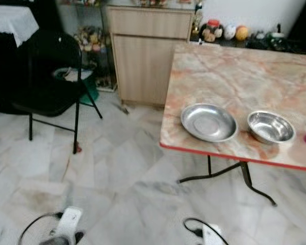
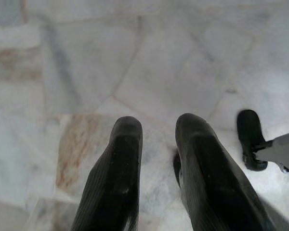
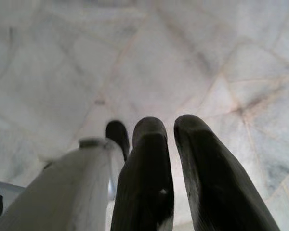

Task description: Setting the table

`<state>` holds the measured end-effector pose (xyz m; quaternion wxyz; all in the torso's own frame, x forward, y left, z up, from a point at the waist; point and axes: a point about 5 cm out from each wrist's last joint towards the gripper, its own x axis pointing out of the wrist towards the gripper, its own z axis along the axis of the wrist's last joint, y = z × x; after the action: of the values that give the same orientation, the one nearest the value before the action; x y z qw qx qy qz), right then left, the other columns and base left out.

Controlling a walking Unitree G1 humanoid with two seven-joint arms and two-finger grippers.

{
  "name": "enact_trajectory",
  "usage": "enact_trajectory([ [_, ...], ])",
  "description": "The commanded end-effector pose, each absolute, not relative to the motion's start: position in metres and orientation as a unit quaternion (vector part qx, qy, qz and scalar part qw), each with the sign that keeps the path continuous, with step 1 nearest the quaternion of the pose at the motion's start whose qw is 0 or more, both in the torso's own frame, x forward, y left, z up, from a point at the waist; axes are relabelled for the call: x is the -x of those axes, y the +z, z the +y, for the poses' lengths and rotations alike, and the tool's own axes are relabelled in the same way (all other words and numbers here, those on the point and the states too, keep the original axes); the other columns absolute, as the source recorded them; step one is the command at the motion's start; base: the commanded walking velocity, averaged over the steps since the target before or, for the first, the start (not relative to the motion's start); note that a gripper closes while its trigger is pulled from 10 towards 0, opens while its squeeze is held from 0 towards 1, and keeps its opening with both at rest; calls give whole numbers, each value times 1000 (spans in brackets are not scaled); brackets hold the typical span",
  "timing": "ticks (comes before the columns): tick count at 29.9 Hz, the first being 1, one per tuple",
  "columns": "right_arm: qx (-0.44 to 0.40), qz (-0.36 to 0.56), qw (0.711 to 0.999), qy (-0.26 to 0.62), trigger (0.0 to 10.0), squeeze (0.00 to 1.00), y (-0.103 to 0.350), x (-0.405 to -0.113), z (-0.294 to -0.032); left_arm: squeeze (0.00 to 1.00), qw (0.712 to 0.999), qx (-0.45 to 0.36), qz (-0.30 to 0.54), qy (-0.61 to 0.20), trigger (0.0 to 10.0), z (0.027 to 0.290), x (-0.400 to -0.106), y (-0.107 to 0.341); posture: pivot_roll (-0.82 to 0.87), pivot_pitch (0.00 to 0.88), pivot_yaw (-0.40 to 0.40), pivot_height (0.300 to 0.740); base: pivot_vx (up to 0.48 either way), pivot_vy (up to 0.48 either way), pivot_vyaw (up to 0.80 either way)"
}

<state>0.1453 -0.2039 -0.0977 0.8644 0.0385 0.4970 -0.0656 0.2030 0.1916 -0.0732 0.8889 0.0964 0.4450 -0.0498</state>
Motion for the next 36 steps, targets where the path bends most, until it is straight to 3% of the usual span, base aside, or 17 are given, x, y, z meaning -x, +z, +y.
enact_trajectory([
  [1,-43,497,864,-61,10000,0,-98,-146,-198,0,881,-96,462,-38,10000,198,-193,-78,54,0,-23,740,0,0,-694],
  [15,-63,483,870,-77,10000,0,-97,-148,-201,0,886,-104,451,-39,10000,196,-200,-75,54,0,-24,740,0,0,-49],
  [36,-62,484,870,-64,10000,0,-97,-149,-197,0,887,-107,448,-43,10000,195,-201,-74,58,0,-21,740,0,-279,0],
])
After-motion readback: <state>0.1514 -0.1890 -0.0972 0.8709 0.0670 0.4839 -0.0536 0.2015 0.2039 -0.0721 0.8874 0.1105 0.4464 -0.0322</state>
